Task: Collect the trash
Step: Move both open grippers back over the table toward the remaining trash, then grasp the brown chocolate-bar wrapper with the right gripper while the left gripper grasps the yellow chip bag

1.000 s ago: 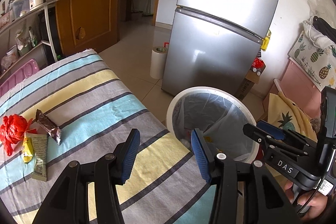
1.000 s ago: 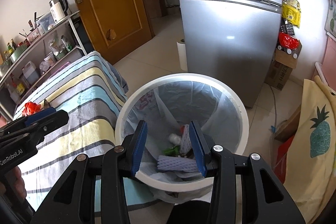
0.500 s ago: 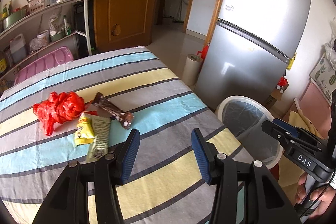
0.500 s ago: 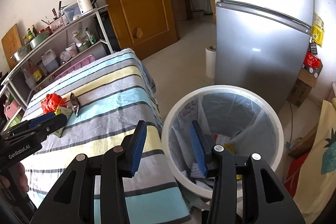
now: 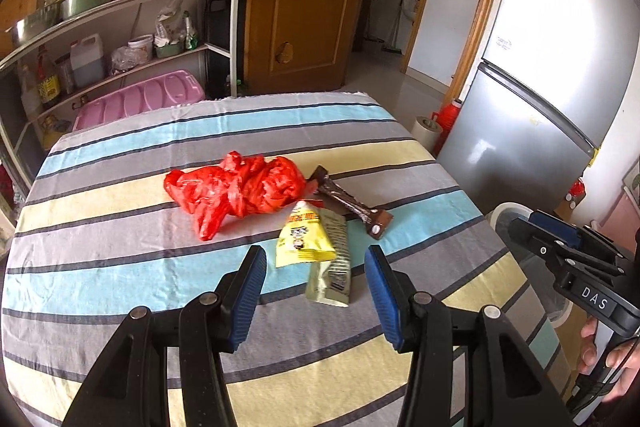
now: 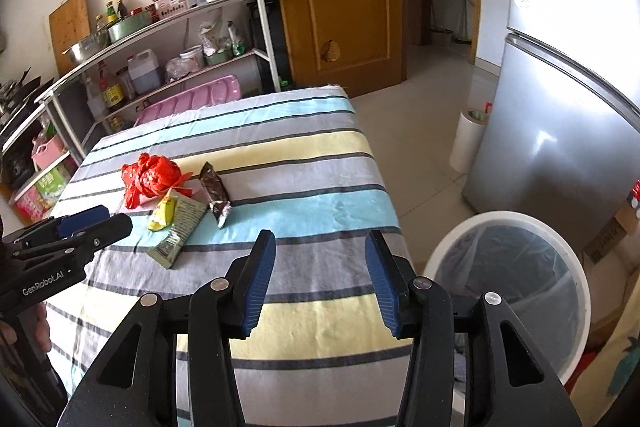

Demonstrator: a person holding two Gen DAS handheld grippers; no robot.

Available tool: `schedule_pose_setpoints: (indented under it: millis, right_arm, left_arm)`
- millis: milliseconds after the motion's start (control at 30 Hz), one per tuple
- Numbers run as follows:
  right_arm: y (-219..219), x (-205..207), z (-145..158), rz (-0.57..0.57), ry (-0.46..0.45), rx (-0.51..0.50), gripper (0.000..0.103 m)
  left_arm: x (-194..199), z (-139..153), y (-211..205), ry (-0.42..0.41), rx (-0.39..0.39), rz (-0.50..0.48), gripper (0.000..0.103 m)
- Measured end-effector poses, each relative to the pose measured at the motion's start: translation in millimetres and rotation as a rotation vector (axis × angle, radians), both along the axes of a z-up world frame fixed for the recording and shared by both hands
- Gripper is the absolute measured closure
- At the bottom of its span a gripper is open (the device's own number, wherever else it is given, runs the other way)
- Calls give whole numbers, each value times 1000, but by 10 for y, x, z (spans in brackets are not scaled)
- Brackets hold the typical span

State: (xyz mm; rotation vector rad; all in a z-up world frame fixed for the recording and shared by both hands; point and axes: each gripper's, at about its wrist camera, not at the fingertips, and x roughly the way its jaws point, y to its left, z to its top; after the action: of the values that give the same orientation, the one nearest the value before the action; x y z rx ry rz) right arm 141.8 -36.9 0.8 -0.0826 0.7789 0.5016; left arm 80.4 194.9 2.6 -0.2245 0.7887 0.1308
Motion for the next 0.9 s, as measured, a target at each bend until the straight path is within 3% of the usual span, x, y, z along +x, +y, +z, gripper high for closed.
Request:
schedule_pose_setpoints:
  millis: [200, 433, 900]
  right_arm:
    - [417, 124, -48, 93, 23, -4, 51]
    - [781, 322, -167, 173, 48, -28, 51]
    - [1022, 625, -419, 269, 106, -55, 51]
  left_arm:
    - [-1, -42, 279, 13, -25, 29, 51]
    - [182, -103, 324, 26, -73, -14, 50]
    - [528, -363, 376, 88, -91, -31, 50]
